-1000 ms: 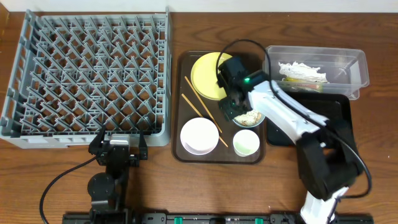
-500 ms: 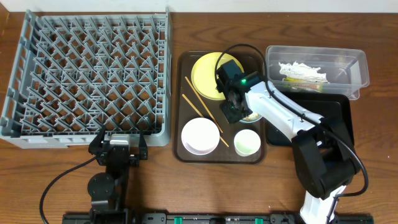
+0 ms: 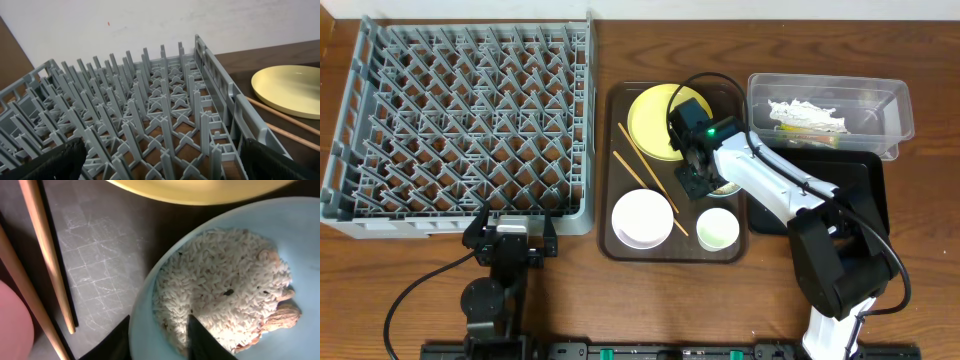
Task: Sort waste into correct bins and load items into the dishwasher
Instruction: 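Carry the bowl right and tip the rice onto the black tray, then return the empty blue bowl to the brown tray with right gripper, then grasp the small cream cup with the right gripper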
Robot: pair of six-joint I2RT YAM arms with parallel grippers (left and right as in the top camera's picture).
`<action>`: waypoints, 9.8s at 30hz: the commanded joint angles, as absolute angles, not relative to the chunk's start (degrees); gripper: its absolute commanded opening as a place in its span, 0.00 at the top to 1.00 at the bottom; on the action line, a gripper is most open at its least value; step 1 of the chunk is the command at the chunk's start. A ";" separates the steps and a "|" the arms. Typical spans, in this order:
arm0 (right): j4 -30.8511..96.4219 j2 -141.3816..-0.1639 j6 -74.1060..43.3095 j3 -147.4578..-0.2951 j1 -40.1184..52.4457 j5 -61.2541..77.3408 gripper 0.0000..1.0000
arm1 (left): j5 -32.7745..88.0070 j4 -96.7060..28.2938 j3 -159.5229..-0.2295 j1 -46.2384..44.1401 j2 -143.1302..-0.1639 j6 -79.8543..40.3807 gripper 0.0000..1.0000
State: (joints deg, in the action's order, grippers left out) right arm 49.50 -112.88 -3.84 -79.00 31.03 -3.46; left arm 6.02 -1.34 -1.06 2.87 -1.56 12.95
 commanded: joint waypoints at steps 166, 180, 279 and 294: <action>-35.77 -78.30 -56.31 -43.86 -12.32 82.54 0.99 | 6.87 -3.40 -0.23 2.70 -1.41 13.47 0.01; -36.64 -79.88 -58.37 -47.48 3.97 64.31 0.99 | 6.87 -3.40 -0.23 2.70 -1.41 13.47 0.01; 81.58 -97.38 -22.26 -80.88 30.63 -1.56 0.59 | 6.87 -3.40 -0.23 2.70 -1.41 13.47 0.01; 59.53 -97.41 -22.31 -63.37 30.06 -2.74 0.69 | 6.87 -3.40 -0.23 2.70 -1.41 13.47 0.01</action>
